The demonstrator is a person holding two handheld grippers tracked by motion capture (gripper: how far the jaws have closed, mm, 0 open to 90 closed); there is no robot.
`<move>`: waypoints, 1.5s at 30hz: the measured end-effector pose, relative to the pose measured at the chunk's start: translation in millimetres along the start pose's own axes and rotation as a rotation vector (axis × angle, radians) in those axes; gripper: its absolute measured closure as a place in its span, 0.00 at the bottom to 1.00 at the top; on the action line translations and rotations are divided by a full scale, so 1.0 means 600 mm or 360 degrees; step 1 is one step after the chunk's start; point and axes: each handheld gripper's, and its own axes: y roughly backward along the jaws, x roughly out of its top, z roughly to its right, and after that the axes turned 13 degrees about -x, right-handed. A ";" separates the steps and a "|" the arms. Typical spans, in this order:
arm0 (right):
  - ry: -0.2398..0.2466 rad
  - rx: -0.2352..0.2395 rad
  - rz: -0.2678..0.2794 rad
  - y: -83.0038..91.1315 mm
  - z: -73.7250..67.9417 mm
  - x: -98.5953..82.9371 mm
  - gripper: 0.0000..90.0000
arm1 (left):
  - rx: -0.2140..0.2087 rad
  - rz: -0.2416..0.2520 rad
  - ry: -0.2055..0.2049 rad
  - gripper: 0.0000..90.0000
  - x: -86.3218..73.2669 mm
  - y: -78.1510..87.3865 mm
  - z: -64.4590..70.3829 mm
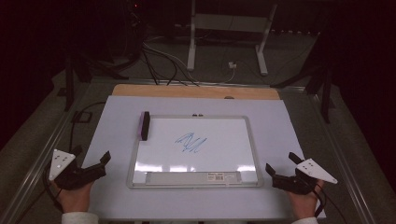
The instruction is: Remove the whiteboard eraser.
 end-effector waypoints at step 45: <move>-0.0028 -0.0001 0.0010 0.001 0.003 0.000 0.00 | -0.0101 -0.0078 -0.0019 0.01 0.057 -0.080 -0.012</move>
